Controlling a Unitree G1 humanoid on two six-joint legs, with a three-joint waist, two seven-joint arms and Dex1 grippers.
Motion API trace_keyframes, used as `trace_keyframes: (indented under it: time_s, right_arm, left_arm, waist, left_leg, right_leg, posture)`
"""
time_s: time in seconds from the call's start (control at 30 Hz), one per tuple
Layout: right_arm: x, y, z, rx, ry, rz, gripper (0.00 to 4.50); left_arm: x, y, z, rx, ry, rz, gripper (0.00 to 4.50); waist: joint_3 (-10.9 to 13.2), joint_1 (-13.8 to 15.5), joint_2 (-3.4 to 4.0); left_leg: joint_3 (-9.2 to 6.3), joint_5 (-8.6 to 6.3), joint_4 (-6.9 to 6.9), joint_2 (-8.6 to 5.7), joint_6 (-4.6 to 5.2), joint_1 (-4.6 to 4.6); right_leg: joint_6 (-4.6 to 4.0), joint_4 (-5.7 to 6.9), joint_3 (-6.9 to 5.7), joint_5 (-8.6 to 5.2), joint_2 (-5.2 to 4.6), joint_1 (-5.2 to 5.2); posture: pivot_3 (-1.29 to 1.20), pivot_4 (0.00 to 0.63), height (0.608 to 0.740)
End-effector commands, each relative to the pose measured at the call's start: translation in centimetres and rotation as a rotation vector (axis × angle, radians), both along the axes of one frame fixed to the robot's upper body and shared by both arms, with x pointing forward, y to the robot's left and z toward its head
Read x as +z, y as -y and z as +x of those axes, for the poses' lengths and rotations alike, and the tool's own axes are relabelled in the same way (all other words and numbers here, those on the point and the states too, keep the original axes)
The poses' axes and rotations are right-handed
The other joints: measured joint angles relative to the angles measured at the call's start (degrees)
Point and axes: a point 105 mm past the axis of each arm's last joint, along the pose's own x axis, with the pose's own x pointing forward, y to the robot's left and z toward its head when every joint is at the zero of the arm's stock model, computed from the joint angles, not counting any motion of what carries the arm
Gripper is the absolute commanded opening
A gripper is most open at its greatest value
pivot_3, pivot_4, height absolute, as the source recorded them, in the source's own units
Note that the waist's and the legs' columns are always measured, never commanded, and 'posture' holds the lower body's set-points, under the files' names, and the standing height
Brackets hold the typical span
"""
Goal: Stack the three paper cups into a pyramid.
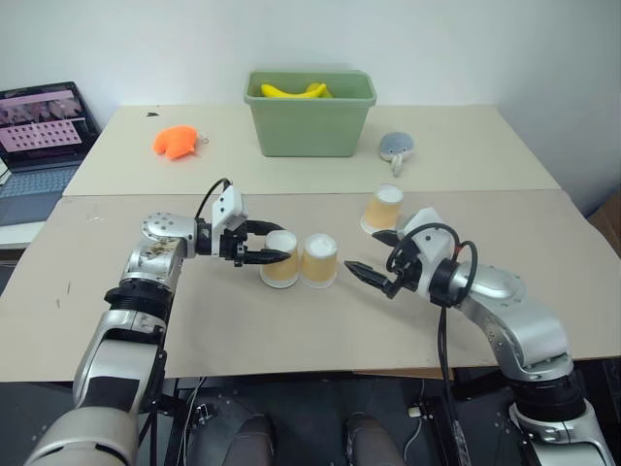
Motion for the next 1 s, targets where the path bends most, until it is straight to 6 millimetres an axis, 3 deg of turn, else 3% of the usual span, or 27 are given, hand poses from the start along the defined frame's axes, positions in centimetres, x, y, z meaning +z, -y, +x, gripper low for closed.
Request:
trace_keyframes:
  time_s: [0.03, 0.13, 0.43, 0.87, 1.0]
  right_arm:
    - [2.1, 0.2, 0.0, 0.003, 0.080, 0.007, 4.50]
    - [2.1, 0.1, 0.0, 0.005, 0.079, 0.008, 4.50]
    - [1.8, 0.0, 0.1, 0.010, 0.071, 0.012, 4.50]
    - [1.7, -0.1, 0.5, 0.023, 0.067, 0.020, 4.50]
    - [1.4, 1.4, 1.6, -0.040, 0.050, 0.021, 4.50]
  left_arm:
    - [-0.6, -0.4, 0.1, 0.023, -0.003, 0.023, 3.58]
    - [-0.6, -0.4, 0.1, 0.029, -0.003, 0.017, 4.45]
    - [0.6, -0.8, 0.2, 0.029, 0.012, 0.005, 4.45]
    - [6.0, -1.2, -2.3, -0.051, 0.016, -0.020, 4.45]
    - [7.7, -1.3, -3.0, -0.051, 0.020, -0.036, 4.45]
  waist:
    - [0.00, -0.01, 0.00]
    - [0.00, -0.11, 0.00]
    - [0.00, -0.02, 0.00]
    - [0.00, -0.08, 0.00]
    - [0.00, -0.08, 0.00]
  left_leg:
    - [0.00, 0.00, 0.00, 0.00, 0.00, 0.00]
    - [0.00, 0.00, 0.00, 0.00, 0.00, 0.00]
    - [-0.01, 0.00, 0.00, 0.00, 0.00, -0.03]
    - [-0.01, 0.00, 0.00, 0.02, 0.00, -0.03]
    - [-0.01, 0.00, 0.00, 0.02, 0.00, -0.03]
  right_leg:
    - [0.00, 0.00, 0.00, 0.00, 0.00, 0.00]
    - [0.00, 0.00, 0.00, 0.00, 0.01, -0.02]
    - [0.00, 0.00, 0.00, 0.00, 0.00, -0.03]
    - [0.00, 0.01, 0.00, 0.00, 0.01, -0.03]
    - [0.00, 0.01, 0.00, 0.00, 0.01, -0.03]
  posture:
    - [0.00, 0.150, 0.732]
    - [0.00, 0.150, 0.732]
    - [0.00, 0.150, 0.732]
    - [0.00, 0.150, 0.732]
    - [0.00, 0.150, 0.732]
